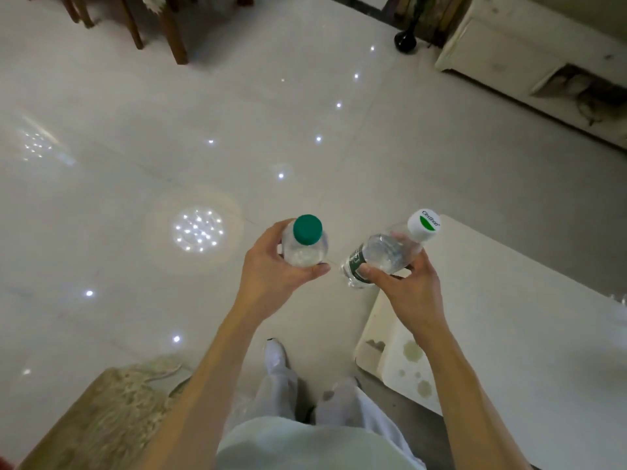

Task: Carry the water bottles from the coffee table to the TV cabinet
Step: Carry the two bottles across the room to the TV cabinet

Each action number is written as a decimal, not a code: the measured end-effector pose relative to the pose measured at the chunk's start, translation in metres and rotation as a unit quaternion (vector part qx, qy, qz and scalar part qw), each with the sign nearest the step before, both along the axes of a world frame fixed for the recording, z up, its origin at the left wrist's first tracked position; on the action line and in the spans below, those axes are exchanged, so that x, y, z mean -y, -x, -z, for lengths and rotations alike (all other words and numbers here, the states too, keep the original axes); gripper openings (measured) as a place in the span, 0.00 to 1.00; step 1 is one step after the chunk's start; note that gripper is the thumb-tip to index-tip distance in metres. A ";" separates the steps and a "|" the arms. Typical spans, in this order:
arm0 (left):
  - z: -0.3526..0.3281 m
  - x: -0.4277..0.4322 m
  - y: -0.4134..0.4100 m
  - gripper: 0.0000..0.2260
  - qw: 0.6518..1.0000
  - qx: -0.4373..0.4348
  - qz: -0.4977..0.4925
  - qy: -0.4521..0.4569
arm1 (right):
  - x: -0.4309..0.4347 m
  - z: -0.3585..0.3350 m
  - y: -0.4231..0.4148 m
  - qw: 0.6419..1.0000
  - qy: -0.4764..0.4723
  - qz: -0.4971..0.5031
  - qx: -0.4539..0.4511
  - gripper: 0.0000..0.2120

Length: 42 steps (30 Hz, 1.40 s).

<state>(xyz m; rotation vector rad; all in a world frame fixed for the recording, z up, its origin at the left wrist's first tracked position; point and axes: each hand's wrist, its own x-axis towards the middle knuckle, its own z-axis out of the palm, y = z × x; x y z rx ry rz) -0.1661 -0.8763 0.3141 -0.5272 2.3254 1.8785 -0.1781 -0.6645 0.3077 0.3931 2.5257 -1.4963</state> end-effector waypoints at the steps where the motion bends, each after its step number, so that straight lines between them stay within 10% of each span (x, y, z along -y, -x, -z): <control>1: -0.002 0.007 0.002 0.28 1.000 -0.004 -0.003 -0.003 | 0.007 -0.002 0.004 1.000 -0.002 -0.003 -0.002 0.28; 42: -0.027 -0.031 0.331 0.30 0.996 -0.042 0.031 0.071 | -0.011 0.002 0.334 0.996 0.026 -0.028 -0.082 0.31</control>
